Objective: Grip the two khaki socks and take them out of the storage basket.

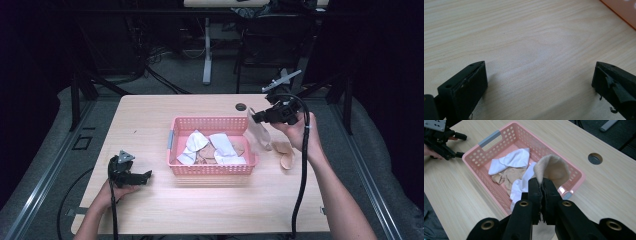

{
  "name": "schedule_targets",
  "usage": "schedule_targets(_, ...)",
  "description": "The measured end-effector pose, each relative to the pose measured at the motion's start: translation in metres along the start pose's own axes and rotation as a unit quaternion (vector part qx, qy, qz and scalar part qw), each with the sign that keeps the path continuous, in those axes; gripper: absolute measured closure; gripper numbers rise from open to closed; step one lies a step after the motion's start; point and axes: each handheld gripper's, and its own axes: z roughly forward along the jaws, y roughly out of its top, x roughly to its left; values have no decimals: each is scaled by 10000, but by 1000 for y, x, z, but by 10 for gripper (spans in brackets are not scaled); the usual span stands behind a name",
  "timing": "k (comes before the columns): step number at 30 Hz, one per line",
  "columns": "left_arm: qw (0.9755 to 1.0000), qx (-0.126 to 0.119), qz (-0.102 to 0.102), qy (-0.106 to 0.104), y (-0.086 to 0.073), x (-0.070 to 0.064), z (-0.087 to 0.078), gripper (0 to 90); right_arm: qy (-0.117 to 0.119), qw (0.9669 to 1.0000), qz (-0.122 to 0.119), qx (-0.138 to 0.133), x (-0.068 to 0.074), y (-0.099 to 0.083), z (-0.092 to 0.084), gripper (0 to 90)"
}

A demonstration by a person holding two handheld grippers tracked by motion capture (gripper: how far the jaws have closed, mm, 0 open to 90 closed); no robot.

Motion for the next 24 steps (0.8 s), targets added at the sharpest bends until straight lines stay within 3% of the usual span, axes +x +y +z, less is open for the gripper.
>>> schedule_targets(14,10000,0,-1,0,0,0,0,0,-249,9989,388,-28,-29,-31,-16,864)
schedule_targets(24,10000,0,2,-1,0,0,0,0,-346,9965,749,104,-56,-61,-7,864)
